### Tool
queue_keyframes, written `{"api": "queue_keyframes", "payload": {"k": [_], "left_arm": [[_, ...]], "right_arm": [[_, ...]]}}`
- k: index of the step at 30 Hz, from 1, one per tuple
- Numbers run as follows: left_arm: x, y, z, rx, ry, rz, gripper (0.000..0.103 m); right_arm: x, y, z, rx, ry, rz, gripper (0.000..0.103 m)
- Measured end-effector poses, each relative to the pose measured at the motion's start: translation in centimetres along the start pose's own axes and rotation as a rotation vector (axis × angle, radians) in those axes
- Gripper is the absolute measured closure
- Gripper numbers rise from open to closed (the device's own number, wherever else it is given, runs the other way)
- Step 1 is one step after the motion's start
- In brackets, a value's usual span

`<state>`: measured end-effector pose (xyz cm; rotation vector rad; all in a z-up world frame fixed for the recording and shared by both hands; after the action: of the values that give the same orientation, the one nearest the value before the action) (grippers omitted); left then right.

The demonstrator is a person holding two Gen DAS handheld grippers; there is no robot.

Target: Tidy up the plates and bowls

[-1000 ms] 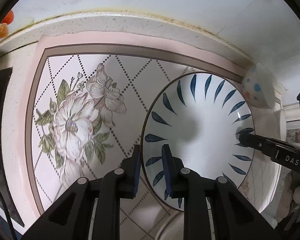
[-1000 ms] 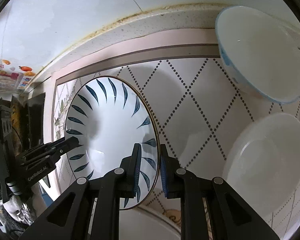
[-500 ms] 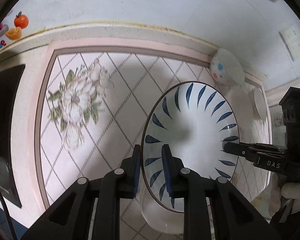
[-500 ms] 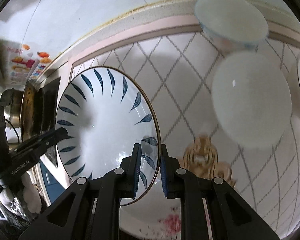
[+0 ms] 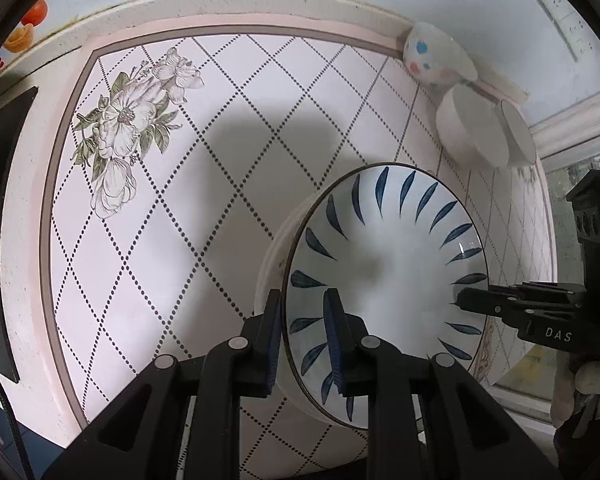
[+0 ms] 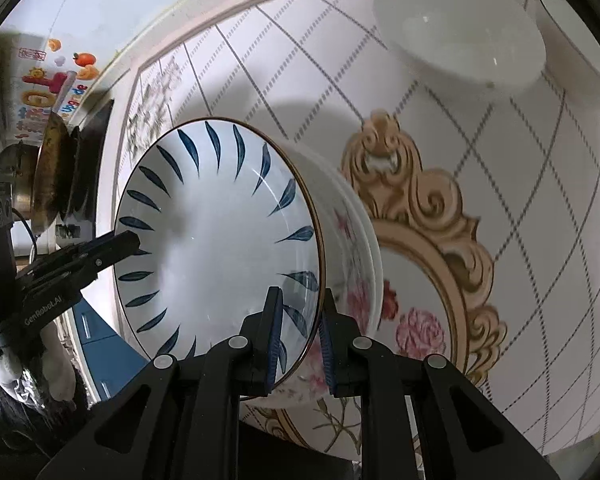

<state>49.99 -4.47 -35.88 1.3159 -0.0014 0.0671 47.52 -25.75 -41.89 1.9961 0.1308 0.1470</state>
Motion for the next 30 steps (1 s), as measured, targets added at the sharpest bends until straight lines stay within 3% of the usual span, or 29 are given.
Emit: {"api": "queue_keyframes", "payload": {"k": [13,30], "left_arm": [[-1.1,-2.7,0.2,0.068,-0.037,-0.024,0.085],[-1.5,-3.6,-0.1,0.07,0.029,-0.016,0.085]], "right_arm": [[-1.3,-1.1,0.6,-0.012,-0.012,0.006,0.084],[-1.6,-0.4,0.7,-0.007,-0.039,0.033,0.081]]}}
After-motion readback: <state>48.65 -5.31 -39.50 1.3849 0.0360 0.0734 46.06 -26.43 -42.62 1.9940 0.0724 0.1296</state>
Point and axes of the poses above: each gripper's, at about its wrist camera, not at the fingertips, and y roughly against the way its jaws point, z to its right, x to its top, the point moved 4 cm from there along -y, roughly the way its jaws point, and after that the axes turned 12 degrees about y, right-handed, at the moved point
